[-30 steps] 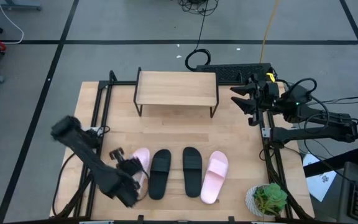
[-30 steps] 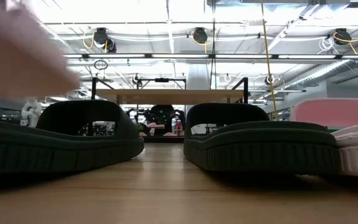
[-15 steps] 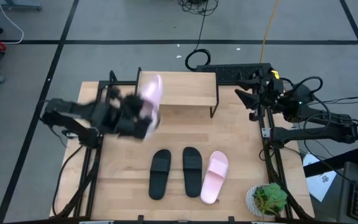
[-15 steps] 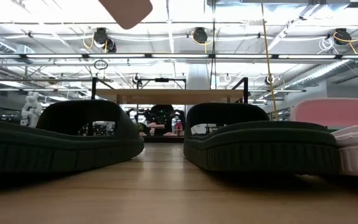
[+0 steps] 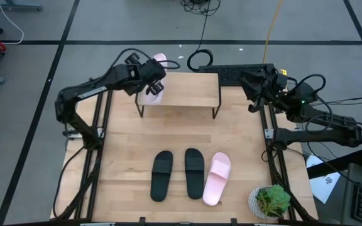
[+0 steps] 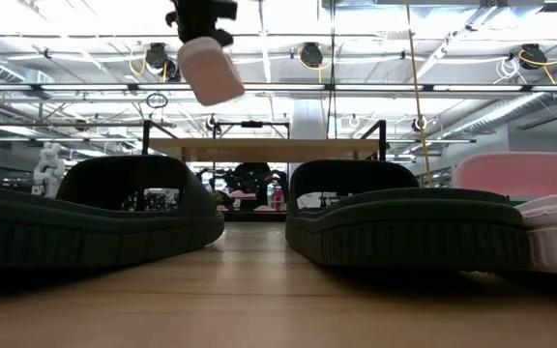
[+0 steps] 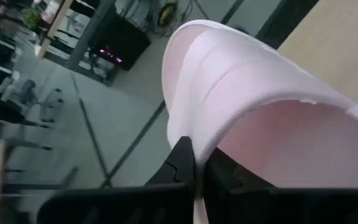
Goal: Pick and place slides into the shelf
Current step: Put the left pink slide on the shelf
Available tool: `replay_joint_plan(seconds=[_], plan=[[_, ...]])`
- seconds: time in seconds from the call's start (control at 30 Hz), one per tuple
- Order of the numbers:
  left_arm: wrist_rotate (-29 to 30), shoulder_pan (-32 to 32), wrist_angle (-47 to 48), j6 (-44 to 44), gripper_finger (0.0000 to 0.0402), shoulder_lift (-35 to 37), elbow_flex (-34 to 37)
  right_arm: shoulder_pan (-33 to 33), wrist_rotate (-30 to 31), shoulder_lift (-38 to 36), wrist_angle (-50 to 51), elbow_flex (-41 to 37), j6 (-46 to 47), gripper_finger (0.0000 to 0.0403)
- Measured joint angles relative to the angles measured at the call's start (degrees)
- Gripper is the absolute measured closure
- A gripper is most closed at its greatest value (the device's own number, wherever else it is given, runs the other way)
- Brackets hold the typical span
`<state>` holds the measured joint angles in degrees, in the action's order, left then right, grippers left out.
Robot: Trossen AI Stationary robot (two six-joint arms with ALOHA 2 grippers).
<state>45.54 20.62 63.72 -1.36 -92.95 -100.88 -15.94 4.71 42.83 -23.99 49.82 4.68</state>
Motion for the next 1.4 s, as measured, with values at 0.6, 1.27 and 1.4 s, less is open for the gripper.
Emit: replay_joint_plan(seconds=[0.6,1.27,1.4], plan=[[2.95,4.12,1.34,-11.54,0.0402,-7.96,0.00,-4.03,1.60,0.02,0.26,0.00,-1.52,0.0248],[2.04,5.04,3.86,-13.41,0.0402,-7.96,0.00,-4.03,1.53,0.02,0.20,0.00,-2.81,0.0248],[1.05,5.65,3.40,-13.41,0.0402,-7.96,0.00,-4.01,1.51,0.02,0.22,0.00,-2.31,0.0248]])
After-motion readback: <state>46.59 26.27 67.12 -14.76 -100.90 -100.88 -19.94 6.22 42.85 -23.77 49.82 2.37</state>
